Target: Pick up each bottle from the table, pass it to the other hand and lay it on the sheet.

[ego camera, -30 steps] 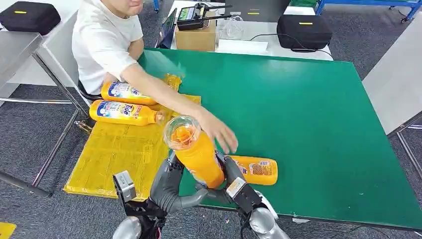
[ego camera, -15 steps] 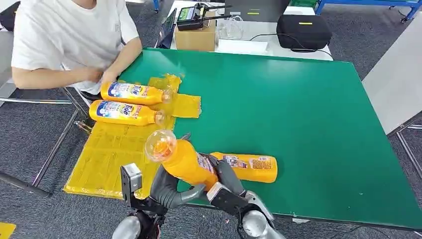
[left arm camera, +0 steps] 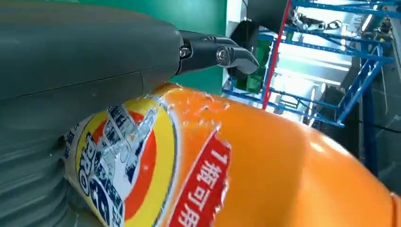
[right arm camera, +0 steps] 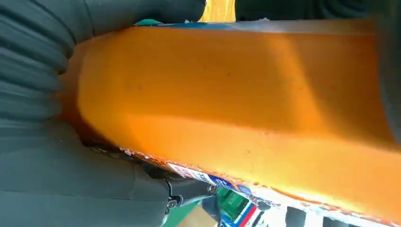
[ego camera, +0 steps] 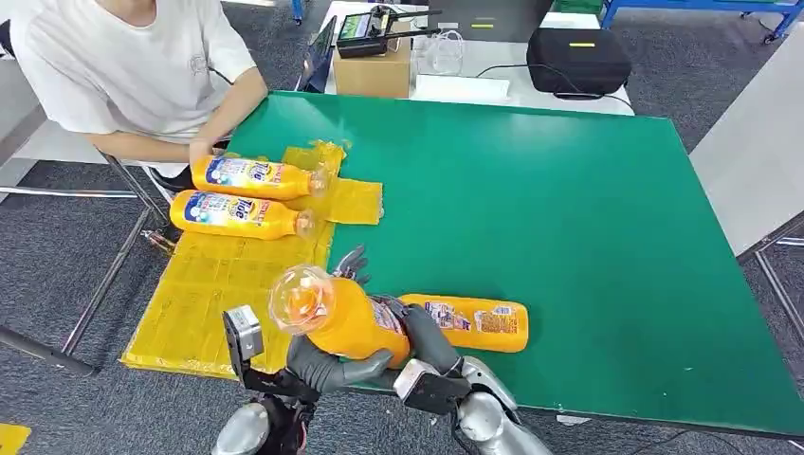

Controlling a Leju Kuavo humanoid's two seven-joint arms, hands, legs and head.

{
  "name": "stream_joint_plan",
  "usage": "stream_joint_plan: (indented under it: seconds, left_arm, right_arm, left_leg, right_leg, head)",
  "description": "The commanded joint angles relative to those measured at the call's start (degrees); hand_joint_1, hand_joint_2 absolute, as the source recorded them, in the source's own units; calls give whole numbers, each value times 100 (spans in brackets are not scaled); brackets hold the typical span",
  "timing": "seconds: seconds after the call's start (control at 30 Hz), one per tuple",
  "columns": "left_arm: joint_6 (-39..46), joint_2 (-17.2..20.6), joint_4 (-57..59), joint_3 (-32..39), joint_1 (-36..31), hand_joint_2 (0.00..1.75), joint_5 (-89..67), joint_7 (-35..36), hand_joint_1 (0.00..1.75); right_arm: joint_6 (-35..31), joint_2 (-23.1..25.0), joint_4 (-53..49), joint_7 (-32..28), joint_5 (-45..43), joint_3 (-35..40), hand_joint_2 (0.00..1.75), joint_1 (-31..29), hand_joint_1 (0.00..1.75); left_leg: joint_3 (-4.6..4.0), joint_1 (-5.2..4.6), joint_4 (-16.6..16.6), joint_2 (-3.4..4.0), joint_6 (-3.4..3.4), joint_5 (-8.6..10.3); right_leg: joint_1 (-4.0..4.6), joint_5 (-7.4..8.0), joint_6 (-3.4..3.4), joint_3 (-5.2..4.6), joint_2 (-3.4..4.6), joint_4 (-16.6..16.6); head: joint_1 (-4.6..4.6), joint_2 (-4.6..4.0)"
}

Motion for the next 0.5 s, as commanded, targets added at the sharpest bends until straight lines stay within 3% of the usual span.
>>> stream_joint_plan:
  seconds: [0.03, 0.5]
  left_arm:
    - [56, 36, 333, -76, -429, 175, 309, -6, 175]
    - [567, 172, 239, 671, -456, 175, 403, -68, 175]
  right_arm:
    - [25, -11, 436, -99, -11, 742, 0, -190, 0]
    - [-798, 85, -80, -326, -391, 75, 0, 302, 0]
  left_leg:
    - [9, 1, -8, -11, 10, 0]
    - [6, 2, -10, -12, 11, 3]
  right_leg:
    - [5, -2, -17, 11, -9, -8]
    - [6, 0, -22, 11, -9, -10]
  head:
    - [2, 0]
    - [0, 0]
